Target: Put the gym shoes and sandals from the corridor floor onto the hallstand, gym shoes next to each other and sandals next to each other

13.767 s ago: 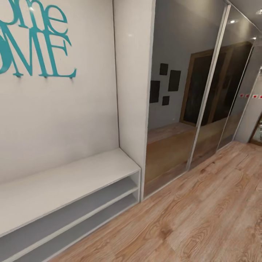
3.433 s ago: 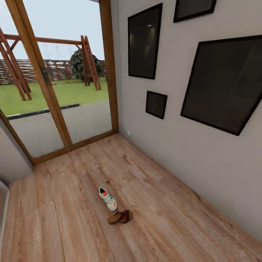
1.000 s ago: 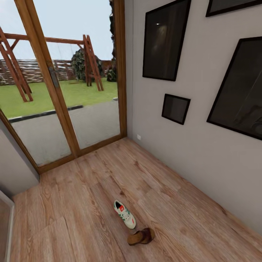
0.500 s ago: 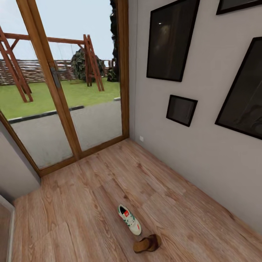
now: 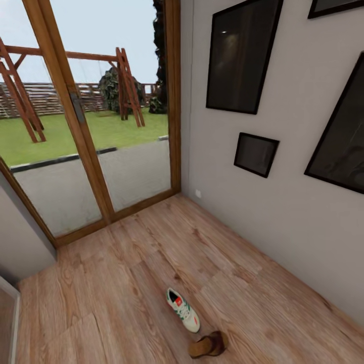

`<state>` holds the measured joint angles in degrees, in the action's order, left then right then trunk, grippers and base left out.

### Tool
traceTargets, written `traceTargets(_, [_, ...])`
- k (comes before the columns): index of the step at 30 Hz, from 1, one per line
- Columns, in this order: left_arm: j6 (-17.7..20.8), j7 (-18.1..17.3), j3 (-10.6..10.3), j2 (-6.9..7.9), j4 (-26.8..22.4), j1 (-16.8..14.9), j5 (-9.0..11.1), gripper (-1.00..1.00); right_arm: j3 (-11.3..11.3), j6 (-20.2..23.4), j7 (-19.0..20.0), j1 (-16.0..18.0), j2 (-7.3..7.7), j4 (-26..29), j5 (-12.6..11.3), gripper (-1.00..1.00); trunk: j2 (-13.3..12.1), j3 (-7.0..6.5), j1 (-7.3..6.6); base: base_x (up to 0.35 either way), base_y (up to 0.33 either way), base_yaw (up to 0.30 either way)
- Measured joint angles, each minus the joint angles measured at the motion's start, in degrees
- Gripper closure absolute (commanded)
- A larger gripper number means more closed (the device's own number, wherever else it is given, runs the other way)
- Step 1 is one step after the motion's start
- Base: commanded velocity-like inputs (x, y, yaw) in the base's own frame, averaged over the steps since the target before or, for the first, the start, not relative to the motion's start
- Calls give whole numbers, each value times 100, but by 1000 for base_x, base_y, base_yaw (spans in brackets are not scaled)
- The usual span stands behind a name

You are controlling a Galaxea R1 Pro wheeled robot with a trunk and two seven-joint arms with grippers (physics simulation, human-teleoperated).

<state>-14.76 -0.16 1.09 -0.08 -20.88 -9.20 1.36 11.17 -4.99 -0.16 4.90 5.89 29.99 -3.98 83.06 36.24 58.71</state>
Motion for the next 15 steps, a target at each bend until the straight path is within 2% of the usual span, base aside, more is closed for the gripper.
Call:
traceTargets(6, [0, 0, 0, 0, 2, 0, 0, -100, 0, 0, 2, 0, 0, 0, 0, -100, 0, 0, 1, 218, 178, 0])
traceTargets(15, [0, 0, -1, 0, 8, 0, 0, -100, 2, 1, 1, -1, 0, 2, 0, -100, 0, 0, 2, 40, 34, 0])
